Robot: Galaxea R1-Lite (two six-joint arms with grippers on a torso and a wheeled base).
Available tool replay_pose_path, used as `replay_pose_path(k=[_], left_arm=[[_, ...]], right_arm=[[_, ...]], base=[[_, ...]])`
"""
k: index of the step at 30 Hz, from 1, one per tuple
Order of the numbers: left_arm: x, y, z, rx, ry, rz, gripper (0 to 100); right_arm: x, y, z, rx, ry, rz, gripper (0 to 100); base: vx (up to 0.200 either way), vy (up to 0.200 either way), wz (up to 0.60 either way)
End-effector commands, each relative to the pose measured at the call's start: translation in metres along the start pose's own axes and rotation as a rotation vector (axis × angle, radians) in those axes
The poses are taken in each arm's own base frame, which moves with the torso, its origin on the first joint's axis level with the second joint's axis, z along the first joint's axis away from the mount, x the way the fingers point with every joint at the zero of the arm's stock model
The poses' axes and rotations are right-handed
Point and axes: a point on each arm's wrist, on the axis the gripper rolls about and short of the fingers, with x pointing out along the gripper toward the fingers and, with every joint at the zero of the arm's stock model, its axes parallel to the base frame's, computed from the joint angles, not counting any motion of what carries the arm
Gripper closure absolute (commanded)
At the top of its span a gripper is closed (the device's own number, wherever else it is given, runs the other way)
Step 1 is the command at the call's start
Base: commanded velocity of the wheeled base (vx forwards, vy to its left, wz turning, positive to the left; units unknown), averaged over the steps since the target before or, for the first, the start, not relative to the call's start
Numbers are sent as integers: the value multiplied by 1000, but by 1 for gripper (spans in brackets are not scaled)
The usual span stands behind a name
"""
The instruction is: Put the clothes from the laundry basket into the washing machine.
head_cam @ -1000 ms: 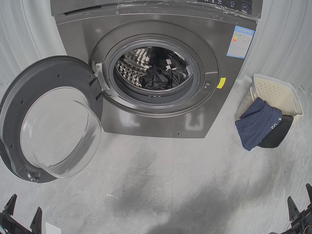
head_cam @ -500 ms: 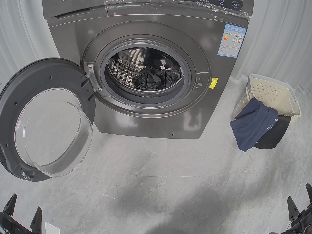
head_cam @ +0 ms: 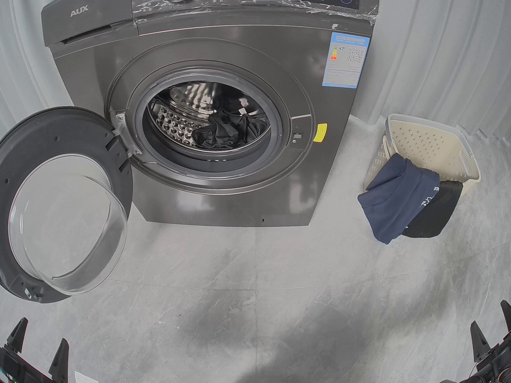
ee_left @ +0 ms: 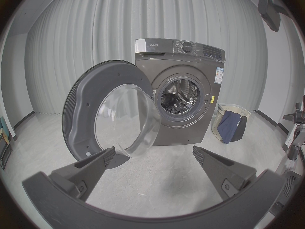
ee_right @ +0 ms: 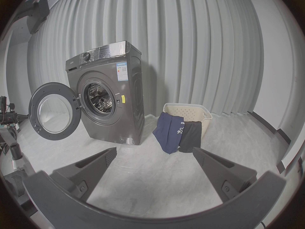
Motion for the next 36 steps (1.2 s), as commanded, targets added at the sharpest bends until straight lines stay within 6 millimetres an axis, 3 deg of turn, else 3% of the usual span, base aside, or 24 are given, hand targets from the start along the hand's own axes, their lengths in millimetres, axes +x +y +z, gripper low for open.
replay_pose_path(k=[1, 5, 17, 26, 36], left_arm=[[1, 0, -5, -1, 13, 1, 0], [1, 0, -5, -2, 13, 5, 0], [1, 0, -5, -10, 12, 7, 0], [1, 0, -5, 5, 13, 7, 0], [1, 0, -5, 8, 12, 4, 0]], right_arm=[[0, 0, -5, 0, 4, 1, 0], [0, 0, -5, 0, 5, 1, 0], [0, 0, -5, 0, 4, 1, 0], [0, 0, -5, 0, 5, 1, 0], [0, 0, -5, 0, 5, 1, 0]], base=[[0, -200, 0], [0, -200, 0], [0, 0, 0], [0, -200, 0], [0, 0, 0]])
